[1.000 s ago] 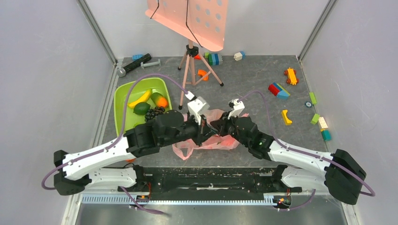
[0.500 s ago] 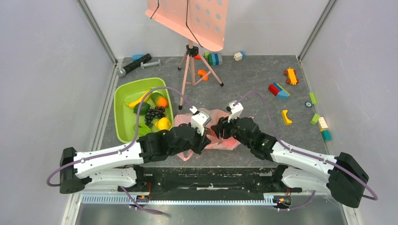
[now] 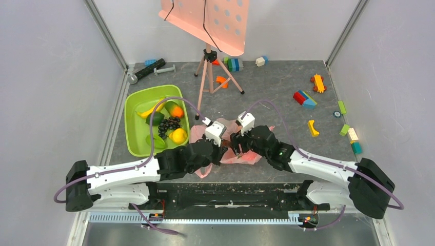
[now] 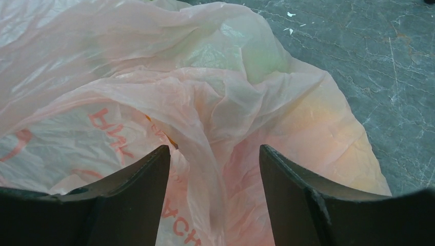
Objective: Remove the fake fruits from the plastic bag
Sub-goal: Adjust the plastic bag at the center of the board.
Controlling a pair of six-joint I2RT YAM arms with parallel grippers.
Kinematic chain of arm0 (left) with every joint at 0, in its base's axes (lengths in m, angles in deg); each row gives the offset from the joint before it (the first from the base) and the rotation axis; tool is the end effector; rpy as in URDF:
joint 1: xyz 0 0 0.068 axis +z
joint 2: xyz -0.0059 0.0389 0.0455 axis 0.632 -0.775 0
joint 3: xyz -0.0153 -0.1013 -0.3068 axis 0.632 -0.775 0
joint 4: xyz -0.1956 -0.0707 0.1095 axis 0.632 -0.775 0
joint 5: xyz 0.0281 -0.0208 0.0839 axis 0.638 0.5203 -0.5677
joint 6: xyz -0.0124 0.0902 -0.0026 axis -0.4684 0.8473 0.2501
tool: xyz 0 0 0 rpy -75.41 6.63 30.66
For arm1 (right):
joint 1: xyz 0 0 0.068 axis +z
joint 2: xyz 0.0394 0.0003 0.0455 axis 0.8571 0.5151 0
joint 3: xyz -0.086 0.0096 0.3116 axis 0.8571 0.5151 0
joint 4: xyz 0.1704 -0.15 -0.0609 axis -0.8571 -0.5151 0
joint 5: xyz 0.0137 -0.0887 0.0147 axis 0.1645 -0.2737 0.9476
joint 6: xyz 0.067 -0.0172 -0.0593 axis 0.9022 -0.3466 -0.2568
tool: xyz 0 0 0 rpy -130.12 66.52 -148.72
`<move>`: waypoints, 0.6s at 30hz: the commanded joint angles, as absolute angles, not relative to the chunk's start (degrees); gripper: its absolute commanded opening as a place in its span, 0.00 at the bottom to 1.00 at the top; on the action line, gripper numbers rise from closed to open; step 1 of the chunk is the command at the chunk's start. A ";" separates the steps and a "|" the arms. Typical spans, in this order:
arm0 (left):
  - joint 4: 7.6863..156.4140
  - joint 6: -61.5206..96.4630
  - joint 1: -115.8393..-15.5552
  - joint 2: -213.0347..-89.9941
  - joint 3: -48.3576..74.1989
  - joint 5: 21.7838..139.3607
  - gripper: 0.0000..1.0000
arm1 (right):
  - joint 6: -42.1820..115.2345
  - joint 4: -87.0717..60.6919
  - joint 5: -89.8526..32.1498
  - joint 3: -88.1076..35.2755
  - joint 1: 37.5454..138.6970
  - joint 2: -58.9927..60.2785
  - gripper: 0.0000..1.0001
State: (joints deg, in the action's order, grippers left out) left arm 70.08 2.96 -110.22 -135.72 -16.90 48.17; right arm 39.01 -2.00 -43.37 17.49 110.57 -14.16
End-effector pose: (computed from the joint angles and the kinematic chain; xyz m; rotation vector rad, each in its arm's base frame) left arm 0.1021 -0.1942 0.3115 0.5341 1.9903 -0.6471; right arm 0.1612 0.1875 0.2665 -0.6577 1.9210 0.5629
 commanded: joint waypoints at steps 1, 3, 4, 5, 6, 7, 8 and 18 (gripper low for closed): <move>77.37 1.93 -109.58 -137.75 -18.02 44.45 0.02 | 36.51 -1.55 -44.40 12.70 110.48 -10.97 0.61; 79.62 2.22 -108.89 -138.73 -18.83 45.15 0.02 | 36.77 -1.19 -44.95 12.16 110.41 -10.11 0.50; 79.70 2.46 -108.74 -139.23 -18.91 46.15 0.02 | 37.27 -0.83 -45.22 12.00 110.48 -9.76 0.45; 81.73 2.75 -108.64 -139.76 -18.95 46.88 0.02 | 37.58 -0.49 -45.54 11.89 110.43 -9.56 0.39; 82.21 2.89 -108.55 -140.29 -19.03 47.61 0.02 | 38.06 -0.32 -45.98 11.79 110.42 -9.32 0.34; 82.60 3.02 -108.55 -140.65 -19.19 48.01 0.02 | 38.50 -0.28 -46.47 11.55 110.41 -9.14 0.28; 82.87 3.04 -108.54 -141.13 -19.40 48.22 0.02 | 39.03 -0.21 -47.10 11.43 110.37 -8.98 0.23; 90.98 3.89 -104.81 -146.27 -23.28 44.16 0.02 | 42.87 0.76 -45.72 12.02 110.12 -10.75 0.05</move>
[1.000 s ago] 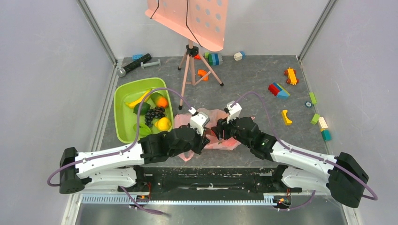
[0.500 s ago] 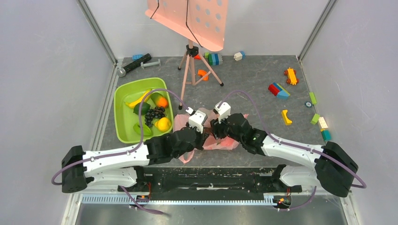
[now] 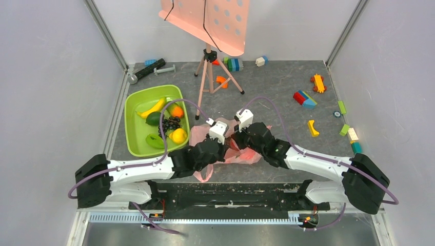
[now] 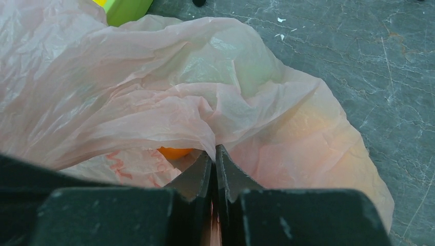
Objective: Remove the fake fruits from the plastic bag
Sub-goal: Adjust the plastic bag at the center of the board.
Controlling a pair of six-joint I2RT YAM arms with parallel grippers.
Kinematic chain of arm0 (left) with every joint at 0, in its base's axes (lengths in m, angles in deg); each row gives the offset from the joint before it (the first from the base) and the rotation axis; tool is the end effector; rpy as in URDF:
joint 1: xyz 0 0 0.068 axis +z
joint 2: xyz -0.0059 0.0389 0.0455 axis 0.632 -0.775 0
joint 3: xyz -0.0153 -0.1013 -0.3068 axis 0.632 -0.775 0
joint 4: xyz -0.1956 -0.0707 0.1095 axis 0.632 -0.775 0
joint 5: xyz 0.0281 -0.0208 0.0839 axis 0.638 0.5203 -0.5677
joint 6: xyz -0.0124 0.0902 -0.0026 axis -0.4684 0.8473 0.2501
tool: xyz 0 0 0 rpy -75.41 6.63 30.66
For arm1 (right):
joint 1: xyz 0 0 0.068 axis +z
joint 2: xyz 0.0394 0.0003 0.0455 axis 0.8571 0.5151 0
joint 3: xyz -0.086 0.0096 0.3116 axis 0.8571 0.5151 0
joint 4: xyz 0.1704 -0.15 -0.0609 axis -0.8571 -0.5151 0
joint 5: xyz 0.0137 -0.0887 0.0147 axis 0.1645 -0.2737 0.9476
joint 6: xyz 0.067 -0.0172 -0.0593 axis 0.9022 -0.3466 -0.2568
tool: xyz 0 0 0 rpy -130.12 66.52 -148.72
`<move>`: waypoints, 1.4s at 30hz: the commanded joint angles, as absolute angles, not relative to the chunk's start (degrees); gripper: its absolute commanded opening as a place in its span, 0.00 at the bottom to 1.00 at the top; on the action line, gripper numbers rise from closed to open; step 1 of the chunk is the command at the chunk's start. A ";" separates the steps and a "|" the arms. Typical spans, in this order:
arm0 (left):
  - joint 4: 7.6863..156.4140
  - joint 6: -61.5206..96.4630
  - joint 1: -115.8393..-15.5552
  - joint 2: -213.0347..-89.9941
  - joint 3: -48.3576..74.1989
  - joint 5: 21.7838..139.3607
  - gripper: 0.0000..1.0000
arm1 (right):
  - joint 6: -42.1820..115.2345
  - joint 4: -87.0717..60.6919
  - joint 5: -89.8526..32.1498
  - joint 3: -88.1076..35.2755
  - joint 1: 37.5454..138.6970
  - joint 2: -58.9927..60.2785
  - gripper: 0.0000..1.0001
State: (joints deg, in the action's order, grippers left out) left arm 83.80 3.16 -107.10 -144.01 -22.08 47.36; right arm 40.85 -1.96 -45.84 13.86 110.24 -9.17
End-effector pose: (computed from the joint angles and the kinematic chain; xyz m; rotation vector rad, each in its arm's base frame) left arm 0.1259 -0.2186 0.2804 0.4694 1.9905 -0.6025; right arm 0.1787 0.2015 0.2684 -0.6010 1.9556 0.5276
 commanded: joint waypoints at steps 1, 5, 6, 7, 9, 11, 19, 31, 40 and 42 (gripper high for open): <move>91.64 4.00 -104.15 -147.34 -23.39 43.53 0.02 | 42.96 0.64 -45.62 12.17 110.08 -11.16 0.05; 91.85 5.12 -102.75 -150.75 -22.81 41.38 0.02 | 43.13 -0.30 -47.19 12.14 109.97 -12.92 0.04; 91.58 5.14 -102.80 -150.97 -22.92 41.04 0.02 | 43.08 -0.92 -48.16 11.92 109.94 -13.36 0.03; 91.22 5.10 -102.83 -150.93 -23.08 41.00 0.02 | 43.11 -1.46 -49.44 11.79 109.85 -13.69 0.02; 90.55 4.60 -102.76 -150.40 -23.87 41.09 0.02 | 43.32 -2.85 -52.37 11.27 109.58 -14.19 0.00; 89.78 3.89 -102.81 -149.46 -25.24 40.81 0.02 | 43.69 -4.61 -55.34 10.61 109.21 -14.18 0.00; 87.68 -2.32 -102.81 -143.01 -33.63 40.70 0.02 | 46.94 -6.97 -61.67 10.85 107.09 -14.41 0.00; 86.85 -5.15 -102.83 -138.82 -36.94 42.25 0.02 | 44.46 -5.19 -56.04 11.40 106.46 -15.13 0.01; 78.39 -0.99 -103.14 -124.92 -27.75 46.03 0.02 | 44.92 -2.74 -46.56 11.69 106.46 -14.26 0.00; 75.71 0.07 -103.11 -122.48 -25.57 47.09 0.02 | 45.63 -2.01 -45.55 11.94 106.46 -14.17 0.00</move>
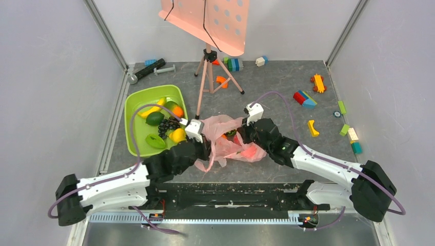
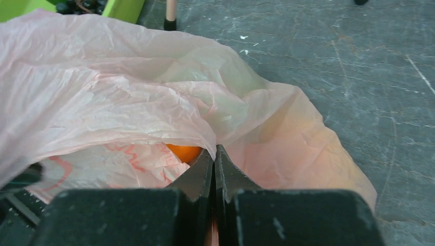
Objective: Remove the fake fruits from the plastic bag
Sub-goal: Adjust the plastic bag at the center of the board.
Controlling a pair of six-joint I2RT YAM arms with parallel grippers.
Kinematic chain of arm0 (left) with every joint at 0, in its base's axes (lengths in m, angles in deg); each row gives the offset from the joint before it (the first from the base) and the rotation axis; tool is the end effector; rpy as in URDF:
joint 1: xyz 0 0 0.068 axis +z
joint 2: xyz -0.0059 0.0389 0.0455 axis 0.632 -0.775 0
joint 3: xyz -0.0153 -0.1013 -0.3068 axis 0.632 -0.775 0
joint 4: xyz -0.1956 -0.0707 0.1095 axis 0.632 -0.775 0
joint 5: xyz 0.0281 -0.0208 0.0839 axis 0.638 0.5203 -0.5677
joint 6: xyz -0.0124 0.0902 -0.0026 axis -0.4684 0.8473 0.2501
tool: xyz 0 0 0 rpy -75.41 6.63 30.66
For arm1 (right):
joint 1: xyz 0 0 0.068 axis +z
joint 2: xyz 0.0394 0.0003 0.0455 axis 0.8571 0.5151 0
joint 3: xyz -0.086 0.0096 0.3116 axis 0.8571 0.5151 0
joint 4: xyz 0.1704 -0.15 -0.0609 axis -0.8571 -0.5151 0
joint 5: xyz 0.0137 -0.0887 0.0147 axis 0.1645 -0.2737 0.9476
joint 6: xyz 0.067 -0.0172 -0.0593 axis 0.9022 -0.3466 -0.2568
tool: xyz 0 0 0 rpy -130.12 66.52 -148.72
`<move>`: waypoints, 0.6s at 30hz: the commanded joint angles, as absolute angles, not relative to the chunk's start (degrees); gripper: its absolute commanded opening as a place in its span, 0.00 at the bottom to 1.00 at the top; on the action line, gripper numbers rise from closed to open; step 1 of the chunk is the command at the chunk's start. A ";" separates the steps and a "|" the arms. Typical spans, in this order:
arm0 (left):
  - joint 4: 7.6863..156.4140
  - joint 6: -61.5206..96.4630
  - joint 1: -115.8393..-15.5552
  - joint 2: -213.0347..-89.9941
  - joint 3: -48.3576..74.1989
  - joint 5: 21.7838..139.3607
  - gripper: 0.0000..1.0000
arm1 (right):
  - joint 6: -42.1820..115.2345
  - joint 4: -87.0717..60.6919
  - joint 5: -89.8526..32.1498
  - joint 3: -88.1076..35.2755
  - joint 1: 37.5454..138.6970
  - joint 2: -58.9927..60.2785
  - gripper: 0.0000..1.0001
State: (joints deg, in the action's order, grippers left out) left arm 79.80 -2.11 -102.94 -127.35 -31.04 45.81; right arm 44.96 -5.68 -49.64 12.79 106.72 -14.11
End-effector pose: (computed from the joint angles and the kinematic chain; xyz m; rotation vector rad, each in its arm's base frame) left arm 0.1123 -0.1454 0.2726 0.2580 1.9687 -0.6411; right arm 0.1834 0.1741 0.2870 -0.4102 1.9512 0.4921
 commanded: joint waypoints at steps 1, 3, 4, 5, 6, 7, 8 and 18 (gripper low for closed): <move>74.24 0.30 -103.09 -121.64 -24.56 47.61 0.02 | 45.95 -1.67 -45.27 12.08 106.50 -14.17 0.00; 71.23 0.68 -103.12 -120.52 -22.67 48.76 0.02 | 46.32 -1.35 -44.67 11.89 106.49 -13.95 0.00; 68.93 0.62 -103.13 -120.25 -21.64 48.84 0.02 | 46.39 -1.27 -44.41 11.71 106.48 -13.71 0.00; 67.02 0.58 -103.16 -120.16 -20.71 48.84 0.02 | 46.44 -1.30 -44.09 11.48 106.46 -13.51 0.00; 65.44 0.65 -103.11 -120.16 -19.96 48.74 0.02 | 46.45 -1.30 -43.85 11.36 106.46 -13.43 0.00; 64.01 0.83 -103.17 -120.44 -19.24 48.33 0.02 | 46.56 -1.21 -43.71 11.29 106.46 -13.40 0.00; 61.77 0.84 -103.13 -120.68 -18.29 47.15 0.02 | 46.53 -1.17 -43.75 11.24 106.52 -13.31 0.00; 34.52 4.06 -103.12 -123.78 0.16 35.78 0.02 | 45.43 -2.85 -45.59 11.51 106.46 -14.46 0.00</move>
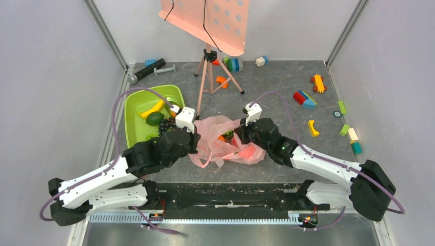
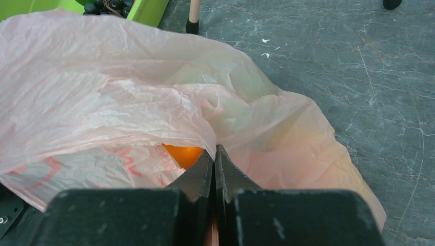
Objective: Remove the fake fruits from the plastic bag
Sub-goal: Adjust the plastic bag at the center of the board.
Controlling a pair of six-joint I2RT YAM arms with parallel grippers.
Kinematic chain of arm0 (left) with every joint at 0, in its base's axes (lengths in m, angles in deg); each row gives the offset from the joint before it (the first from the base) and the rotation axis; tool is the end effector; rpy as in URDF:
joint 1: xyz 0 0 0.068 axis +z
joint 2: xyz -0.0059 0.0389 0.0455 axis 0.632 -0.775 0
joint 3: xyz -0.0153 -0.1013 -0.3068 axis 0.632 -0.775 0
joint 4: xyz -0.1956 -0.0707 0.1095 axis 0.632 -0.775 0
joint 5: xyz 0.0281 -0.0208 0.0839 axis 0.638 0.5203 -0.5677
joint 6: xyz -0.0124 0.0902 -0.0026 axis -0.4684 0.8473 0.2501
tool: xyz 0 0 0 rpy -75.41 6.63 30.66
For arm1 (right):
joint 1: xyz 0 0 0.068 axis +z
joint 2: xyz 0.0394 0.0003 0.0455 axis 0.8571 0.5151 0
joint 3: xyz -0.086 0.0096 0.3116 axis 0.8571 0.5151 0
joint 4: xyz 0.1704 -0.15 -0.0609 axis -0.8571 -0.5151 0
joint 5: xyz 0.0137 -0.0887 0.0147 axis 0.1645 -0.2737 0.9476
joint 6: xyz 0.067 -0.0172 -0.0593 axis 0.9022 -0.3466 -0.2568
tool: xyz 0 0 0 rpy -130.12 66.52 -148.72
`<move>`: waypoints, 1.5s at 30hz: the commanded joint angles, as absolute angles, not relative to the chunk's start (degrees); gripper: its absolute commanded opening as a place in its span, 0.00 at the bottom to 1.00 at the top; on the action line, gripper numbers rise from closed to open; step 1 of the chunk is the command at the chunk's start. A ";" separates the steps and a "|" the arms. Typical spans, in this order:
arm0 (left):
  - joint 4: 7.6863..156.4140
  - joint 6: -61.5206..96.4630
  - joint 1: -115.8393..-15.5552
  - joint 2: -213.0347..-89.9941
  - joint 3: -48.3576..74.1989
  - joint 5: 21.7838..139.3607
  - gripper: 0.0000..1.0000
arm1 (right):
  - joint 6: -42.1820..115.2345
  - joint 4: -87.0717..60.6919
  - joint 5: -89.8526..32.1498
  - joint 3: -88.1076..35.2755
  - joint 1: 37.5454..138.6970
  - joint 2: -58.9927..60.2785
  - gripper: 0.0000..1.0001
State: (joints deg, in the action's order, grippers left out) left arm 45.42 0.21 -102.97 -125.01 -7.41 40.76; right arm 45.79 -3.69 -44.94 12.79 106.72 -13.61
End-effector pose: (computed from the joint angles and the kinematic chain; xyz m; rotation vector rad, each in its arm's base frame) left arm 0.1036 -0.1136 0.3476 0.3043 2.0376 -0.4254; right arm 0.1817 0.1820 0.2895 -0.4453 1.9380 0.5901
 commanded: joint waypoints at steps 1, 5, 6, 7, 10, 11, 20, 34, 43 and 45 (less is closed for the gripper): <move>33.47 4.47 -103.12 -123.24 1.79 35.60 0.02 | 45.44 -2.87 -45.55 11.51 106.46 -14.44 0.00; 35.25 6.30 -103.08 -121.74 6.40 37.58 0.02 | 45.53 -2.57 -45.31 11.73 106.48 -14.14 0.00; 37.03 7.27 -103.06 -121.80 6.83 39.71 0.02 | 45.63 -2.41 -45.12 11.71 106.44 -13.94 0.00; 39.59 7.93 -103.02 -122.33 6.84 41.91 0.02 | 45.78 -2.28 -44.98 11.73 106.44 -13.78 0.00; 46.26 8.18 -103.16 -127.12 6.93 53.03 0.02 | 46.27 -1.77 -44.67 11.78 106.49 -13.32 0.00; 48.22 7.46 -103.19 -129.99 7.02 57.43 0.02 | 46.45 -1.52 -44.91 11.71 106.51 -13.15 0.00; 63.32 -0.42 -106.64 -144.89 -1.13 61.82 0.02 | 48.82 -4.15 -48.98 10.09 106.38 -11.58 0.00; 77.40 -3.25 -106.19 -149.94 -11.72 46.53 0.02 | 50.16 -5.34 -48.70 10.70 106.15 -13.97 0.00; 84.33 -1.89 -99.54 -154.58 -13.39 45.23 0.02 | 51.06 -5.32 -47.70 12.65 106.11 -15.90 0.00; 84.34 -1.52 -97.84 -155.94 -13.54 44.94 0.02 | 51.14 -5.28 -47.54 12.66 106.17 -15.99 0.00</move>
State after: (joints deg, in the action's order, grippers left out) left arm 79.15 -1.93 -100.69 -153.78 -13.05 47.73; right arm 50.20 -6.25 -48.11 12.40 106.37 -14.64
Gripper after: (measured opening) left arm 0.026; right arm 0.006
